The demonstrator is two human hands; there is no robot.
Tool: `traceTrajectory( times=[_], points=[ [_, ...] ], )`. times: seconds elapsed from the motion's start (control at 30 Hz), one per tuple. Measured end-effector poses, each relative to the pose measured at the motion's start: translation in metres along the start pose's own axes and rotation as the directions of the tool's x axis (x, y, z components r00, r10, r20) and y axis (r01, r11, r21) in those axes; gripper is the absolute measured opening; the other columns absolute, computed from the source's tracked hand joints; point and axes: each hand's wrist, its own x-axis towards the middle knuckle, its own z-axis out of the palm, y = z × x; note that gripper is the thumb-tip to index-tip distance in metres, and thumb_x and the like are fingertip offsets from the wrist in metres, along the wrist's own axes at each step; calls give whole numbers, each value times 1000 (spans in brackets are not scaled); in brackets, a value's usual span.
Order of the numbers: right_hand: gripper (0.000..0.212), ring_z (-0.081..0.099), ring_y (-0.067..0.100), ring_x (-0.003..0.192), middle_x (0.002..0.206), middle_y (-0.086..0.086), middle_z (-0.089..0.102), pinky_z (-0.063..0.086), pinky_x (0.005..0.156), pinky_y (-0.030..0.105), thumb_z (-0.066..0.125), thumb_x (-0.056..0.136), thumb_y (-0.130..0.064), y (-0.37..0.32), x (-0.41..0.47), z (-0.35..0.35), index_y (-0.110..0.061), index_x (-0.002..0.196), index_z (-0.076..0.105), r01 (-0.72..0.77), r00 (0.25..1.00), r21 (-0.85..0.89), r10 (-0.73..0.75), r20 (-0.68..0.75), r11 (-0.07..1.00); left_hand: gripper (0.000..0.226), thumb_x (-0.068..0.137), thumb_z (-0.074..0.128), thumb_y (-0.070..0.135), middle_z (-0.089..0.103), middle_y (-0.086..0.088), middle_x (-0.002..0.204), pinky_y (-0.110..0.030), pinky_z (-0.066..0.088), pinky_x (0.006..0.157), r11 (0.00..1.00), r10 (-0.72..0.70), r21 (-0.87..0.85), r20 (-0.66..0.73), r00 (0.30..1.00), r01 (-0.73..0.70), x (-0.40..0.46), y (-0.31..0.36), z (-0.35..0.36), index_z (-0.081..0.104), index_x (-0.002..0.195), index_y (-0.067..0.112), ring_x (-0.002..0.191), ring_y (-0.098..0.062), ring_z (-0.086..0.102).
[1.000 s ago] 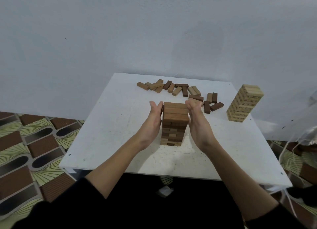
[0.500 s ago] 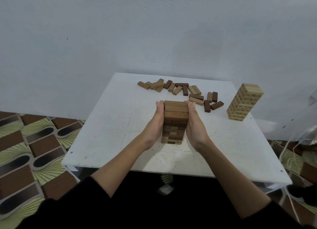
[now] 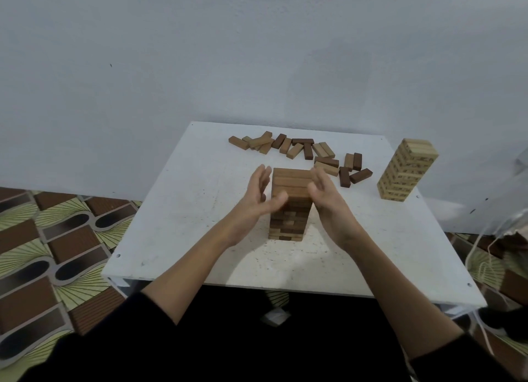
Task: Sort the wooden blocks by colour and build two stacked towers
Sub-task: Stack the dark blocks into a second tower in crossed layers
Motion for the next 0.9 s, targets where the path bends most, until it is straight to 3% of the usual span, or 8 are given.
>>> traceTrajectory(
  times=[0.1,0.17,0.37,0.53,0.67,0.9],
  points=[
    [97,22,6,140,152,-9,26,15,115,31,73,68,-31,-12,3,-15,-27,146,17,30,998,-155,-22,55,987,107,67,77,32,22,15,152,-21,19,112,994,73,79,45,996,-76,6,6,-11,6,148,32,140,2,20],
    [100,26,4,138,149,-9,32,16,115,30,76,65,-26,-17,6,-19,-29,145,17,66,995,-212,-47,93,975,106,65,78,24,30,13,148,-24,21,113,989,107,96,74,991,-114,11,10,-16,10,146,33,138,1,27],
    [93,37,2,129,132,-12,45,17,111,30,78,63,-26,-24,15,-24,-41,137,23,91,987,-321,-42,154,943,106,61,80,22,42,5,135,-35,30,115,981,115,151,52,992,-121,20,18,-18,13,143,33,131,-9,41],
    [91,40,2,126,125,-13,48,17,108,26,78,65,-27,-26,17,-23,-37,138,25,88,988,-320,-41,151,943,106,64,80,16,47,2,131,-34,32,114,982,116,142,42,992,-120,22,16,-18,13,145,28,127,-7,44],
    [91,40,9,126,126,-9,48,18,110,29,80,70,-21,-25,18,-23,-32,141,24,79,989,-322,-33,144,943,103,72,78,0,48,3,128,-35,31,114,984,102,143,35,994,-106,23,14,-18,12,147,24,126,-8,44],
    [93,39,16,128,133,3,43,20,108,25,80,71,-14,-24,19,-22,-27,144,24,36,992,-321,5,126,946,103,72,78,-2,48,0,126,-35,33,113,985,93,141,31,995,-96,26,13,-18,13,147,24,124,-10,45]
  ],
)
